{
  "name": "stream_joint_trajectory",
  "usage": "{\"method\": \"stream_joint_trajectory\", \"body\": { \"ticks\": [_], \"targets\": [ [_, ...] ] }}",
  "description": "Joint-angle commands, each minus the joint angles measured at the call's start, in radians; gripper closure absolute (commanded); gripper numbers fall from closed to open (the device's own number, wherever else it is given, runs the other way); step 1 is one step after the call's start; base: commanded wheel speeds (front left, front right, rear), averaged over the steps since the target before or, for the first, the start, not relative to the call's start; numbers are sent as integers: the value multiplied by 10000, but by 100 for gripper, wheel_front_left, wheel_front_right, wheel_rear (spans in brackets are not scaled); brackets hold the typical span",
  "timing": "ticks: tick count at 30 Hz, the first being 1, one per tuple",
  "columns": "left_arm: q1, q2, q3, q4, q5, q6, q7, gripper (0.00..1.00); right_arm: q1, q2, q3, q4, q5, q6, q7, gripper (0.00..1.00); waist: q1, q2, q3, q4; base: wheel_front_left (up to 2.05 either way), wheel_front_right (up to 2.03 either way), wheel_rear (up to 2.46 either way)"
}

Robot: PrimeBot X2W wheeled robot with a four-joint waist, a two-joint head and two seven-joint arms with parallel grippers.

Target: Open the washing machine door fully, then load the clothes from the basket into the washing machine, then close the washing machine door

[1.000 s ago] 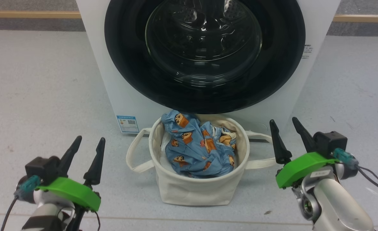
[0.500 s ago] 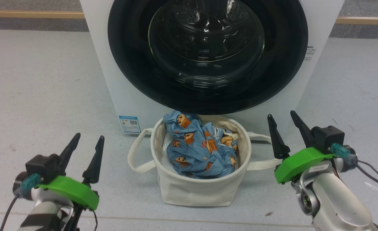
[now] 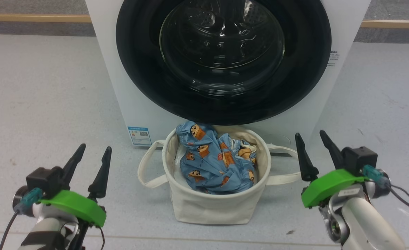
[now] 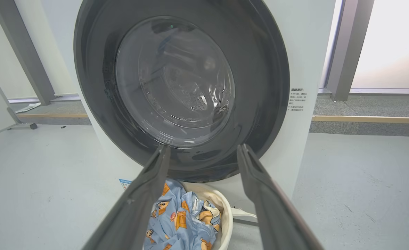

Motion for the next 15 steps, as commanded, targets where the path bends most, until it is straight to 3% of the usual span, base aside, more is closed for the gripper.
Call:
{"method": "stream_joint_trajectory", "body": {
  "ticks": [1, 15],
  "targets": [
    [-491, 371, 533, -250, 2, 21, -122, 0, -56, -5, 65, -320, 22, 0, -103, 0, 0, 0, 12, -2, 0, 0, 0],
    [-444, 293, 926, -404, -81, -133, -122, 0, 406, 9, -416, -885, -234, 0, -33, 0, 0, 0, 152, -31, 0, 0, 0]
  ]
}}
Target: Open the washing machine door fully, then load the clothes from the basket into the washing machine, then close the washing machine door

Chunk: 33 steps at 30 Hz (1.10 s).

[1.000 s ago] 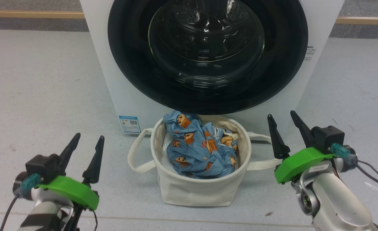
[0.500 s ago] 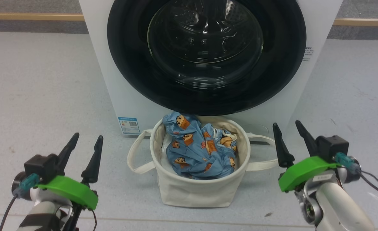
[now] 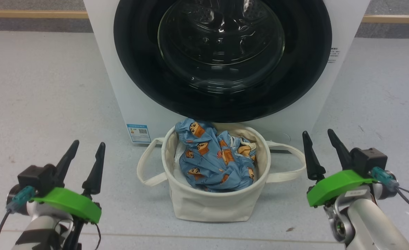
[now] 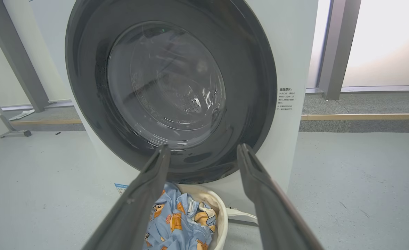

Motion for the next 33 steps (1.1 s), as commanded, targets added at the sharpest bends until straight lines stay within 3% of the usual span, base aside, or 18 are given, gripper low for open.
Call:
{"method": "stream_joint_trajectory", "body": {
  "ticks": [1, 19, 33],
  "targets": [
    [-457, 311, 539, -342, -60, -10, -122, 0, -58, -8, 101, -379, -94, 0, -26, 0, 0, 0, 7, 11, 0, 0, 0],
    [-485, 237, 573, -157, 293, 18, -122, 0, -119, 25, 68, -503, -49, 0, 33, 0, 0, 0, 13, 45, 24, -1, -23],
    [-520, 240, 411, 1, 511, -55, -122, 0, -130, 13, 90, -418, 10, 0, -8, 0, 0, 0, 13, 58, 127, 73, -201]
  ]
}}
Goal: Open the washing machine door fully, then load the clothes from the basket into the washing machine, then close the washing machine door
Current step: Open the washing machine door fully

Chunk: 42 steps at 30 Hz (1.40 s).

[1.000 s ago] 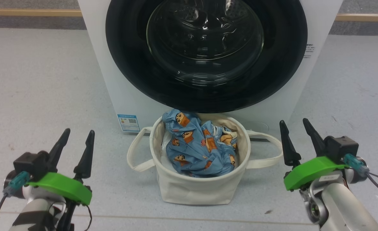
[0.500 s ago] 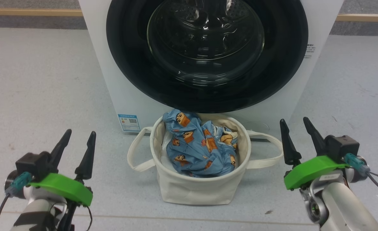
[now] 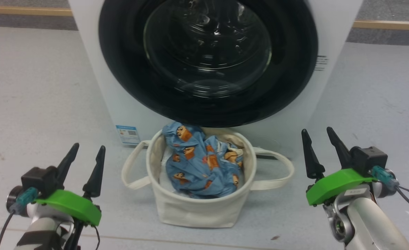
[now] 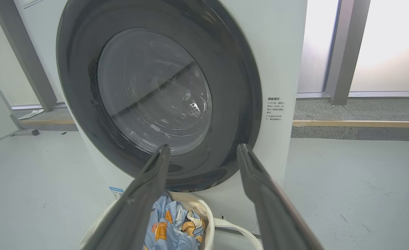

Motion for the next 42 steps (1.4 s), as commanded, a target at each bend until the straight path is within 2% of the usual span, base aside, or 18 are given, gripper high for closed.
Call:
{"method": "stream_joint_trajectory", "body": {
  "ticks": [1, 14, 21, 42],
  "targets": [
    [-526, 292, 290, -240, 136, -14, -122, 0, -128, -32, 144, -276, 48, 0, -27, 0, -2, 0, 5, -5, 122, 124, -246],
    [-582, 198, 135, -208, 56, -169, -121, 0, -108, 8, 123, -234, 73, 0, -48, 0, -2, 0, 51, -85, 104, 140, -244],
    [-553, 135, 104, -358, 35, -117, -121, 0, -50, -4, 106, -262, 66, 0, -53, 0, -2, 0, 4, -80, 82, 82, -164],
    [-64, 53, 171, -842, -151, -27, -122, 0, 26, 54, -150, -151, 119, 0, -64, 0, -2, 0, 14, -61, 10, 10, -19]
  ]
}}
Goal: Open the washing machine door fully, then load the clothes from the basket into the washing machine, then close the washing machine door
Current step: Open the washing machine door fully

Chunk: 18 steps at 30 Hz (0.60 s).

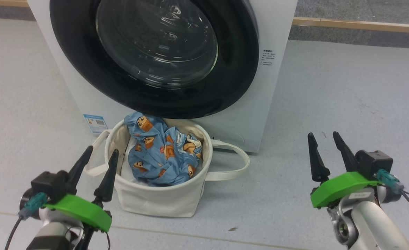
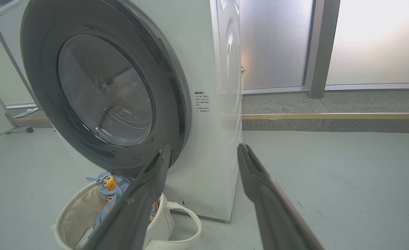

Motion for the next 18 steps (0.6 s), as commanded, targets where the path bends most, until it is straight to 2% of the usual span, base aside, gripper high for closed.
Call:
{"method": "stream_joint_trajectory", "body": {
  "ticks": [1, 4, 8, 18],
  "targets": [
    [-289, 211, 440, -333, -60, 72, -122, 0, -156, 38, 116, -282, 45, 0, -65, 0, 0, -1, 20, 7, 0, 0, 0],
    [-186, 84, 591, -413, -261, 173, -122, 0, -227, 34, 45, -280, 76, 0, -79, 0, 0, -1, 141, 27, 0, 0, 0],
    [-84, -203, 1144, -708, -336, 622, -122, 0, -458, 67, -146, -304, 76, 0, -103, 0, 0, -1, 523, 55, 0, 0, 0],
    [-93, -413, 1652, -1190, 232, 514, -122, 0, -1271, 125, -510, -386, 99, 0, -136, 0, 0, -1, 1595, 252, 0, 0, 0]
  ]
}}
